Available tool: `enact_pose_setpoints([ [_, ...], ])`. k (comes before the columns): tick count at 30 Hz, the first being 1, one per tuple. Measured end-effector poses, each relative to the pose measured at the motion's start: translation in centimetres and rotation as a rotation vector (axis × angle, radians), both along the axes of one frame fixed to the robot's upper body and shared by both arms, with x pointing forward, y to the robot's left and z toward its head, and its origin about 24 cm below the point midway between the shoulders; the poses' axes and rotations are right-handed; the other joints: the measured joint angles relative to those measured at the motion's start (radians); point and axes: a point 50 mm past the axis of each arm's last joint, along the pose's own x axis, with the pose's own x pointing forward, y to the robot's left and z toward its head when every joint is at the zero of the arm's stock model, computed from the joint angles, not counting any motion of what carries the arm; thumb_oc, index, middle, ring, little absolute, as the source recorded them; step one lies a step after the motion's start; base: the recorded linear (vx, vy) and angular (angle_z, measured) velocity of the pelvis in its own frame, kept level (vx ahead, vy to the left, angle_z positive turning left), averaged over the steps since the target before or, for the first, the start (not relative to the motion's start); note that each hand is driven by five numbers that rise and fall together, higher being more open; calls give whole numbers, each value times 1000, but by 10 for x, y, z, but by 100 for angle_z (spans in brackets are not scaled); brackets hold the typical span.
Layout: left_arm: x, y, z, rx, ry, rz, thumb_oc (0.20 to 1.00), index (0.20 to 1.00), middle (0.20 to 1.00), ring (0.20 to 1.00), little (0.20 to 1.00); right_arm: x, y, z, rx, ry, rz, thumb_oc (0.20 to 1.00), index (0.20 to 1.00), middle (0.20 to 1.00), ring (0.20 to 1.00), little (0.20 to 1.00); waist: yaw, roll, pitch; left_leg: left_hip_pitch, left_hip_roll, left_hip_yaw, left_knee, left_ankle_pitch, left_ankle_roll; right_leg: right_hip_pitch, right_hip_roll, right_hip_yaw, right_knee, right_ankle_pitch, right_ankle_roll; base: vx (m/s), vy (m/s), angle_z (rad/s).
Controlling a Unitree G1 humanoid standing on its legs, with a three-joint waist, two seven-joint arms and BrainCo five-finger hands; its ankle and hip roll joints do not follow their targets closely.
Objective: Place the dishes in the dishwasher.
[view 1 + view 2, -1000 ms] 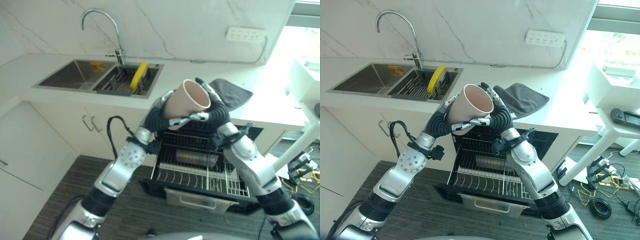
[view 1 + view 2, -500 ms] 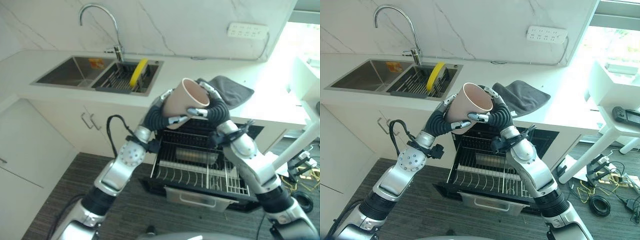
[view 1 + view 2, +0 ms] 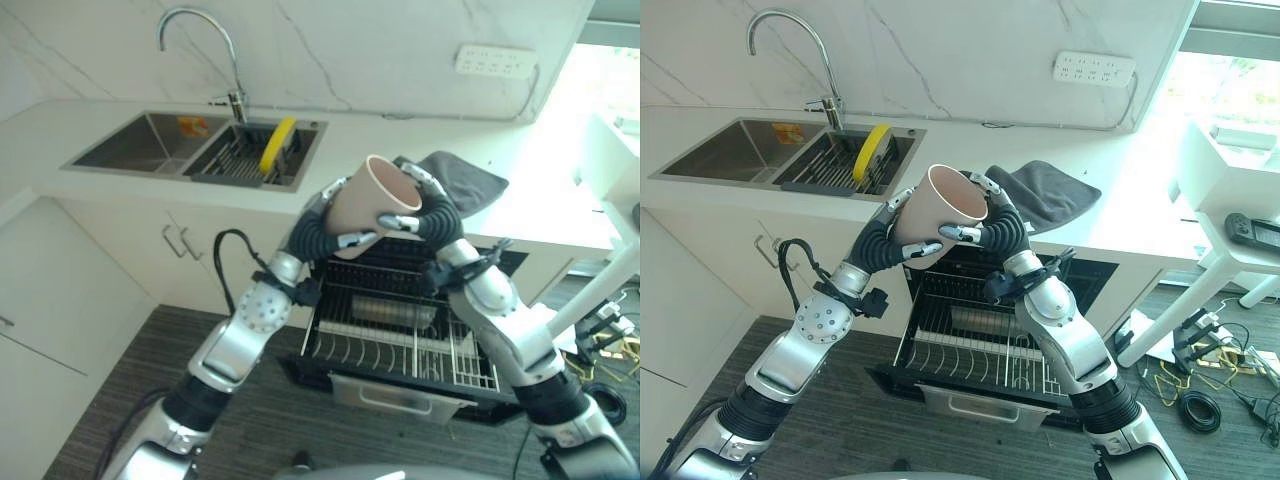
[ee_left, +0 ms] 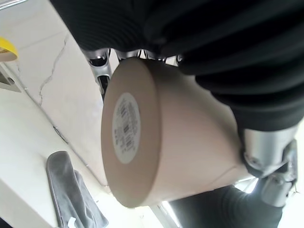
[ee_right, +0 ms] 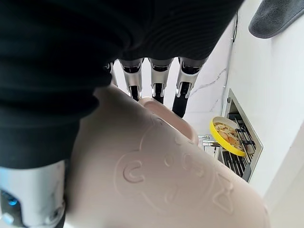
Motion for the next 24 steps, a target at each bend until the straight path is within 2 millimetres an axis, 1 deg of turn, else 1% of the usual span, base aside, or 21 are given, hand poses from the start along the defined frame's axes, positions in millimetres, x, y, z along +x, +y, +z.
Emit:
enact_pose_setpoints([
  [5, 0, -1, -1, -25, 20, -5, 200, 200, 200, 200, 200, 0, 0, 0, -1, -1, -2, 200, 200, 200, 200, 200, 0, 0, 0, 0, 0, 0, 0, 0, 0, 0, 1, 0, 0, 0, 0, 0, 0, 0],
  [7, 0, -3, -1, -41, 23, 0, 476, 476, 476, 476, 476, 0, -1, 1, 1, -2, -7, 200, 200, 200, 200, 200, 0, -1, 0, 0, 0, 0, 0, 0, 0, 0, 1, 0, 0, 0, 0, 0, 0, 0],
  [8, 0, -3, -2, -41, 23, 1, 580, 580, 580, 580, 580, 0, -2, 1, -1, -2, -7, 200, 200, 200, 200, 200, 0, -1, 0, 0, 0, 0, 0, 0, 0, 0, 1, 0, 0, 0, 0, 0, 0, 0],
  [9, 0, -4, -2, -42, 23, 1, 1000, 1000, 1000, 1000, 1000, 0, -2, 1, -1, -2, -7, 200, 200, 200, 200, 200, 0, -1, 0, 0, 0, 0, 0, 0, 0, 0, 1, 0, 0, 0, 0, 0, 0, 0],
  [14, 0, -5, -2, -66, 42, 2, 1000, 1000, 1000, 1000, 1000, 0, 0, 0, -4, -2, 7, 200, 200, 200, 200, 200, 0, -1, 0, 0, 0, 0, 0, 0, 0, 0, 1, 0, 0, 0, 0, 0, 0, 0],
  [24, -1, -4, -4, -89, 49, -6, 1000, 1000, 1000, 1000, 1000, 0, -3, 2, -37, -35, -20, 200, 200, 200, 200, 200, -1, -1, 1, 4, 0, 0, 0, 0, 0, 4, -1, 0, 0, 0, 0, 0, 0, 0],
])
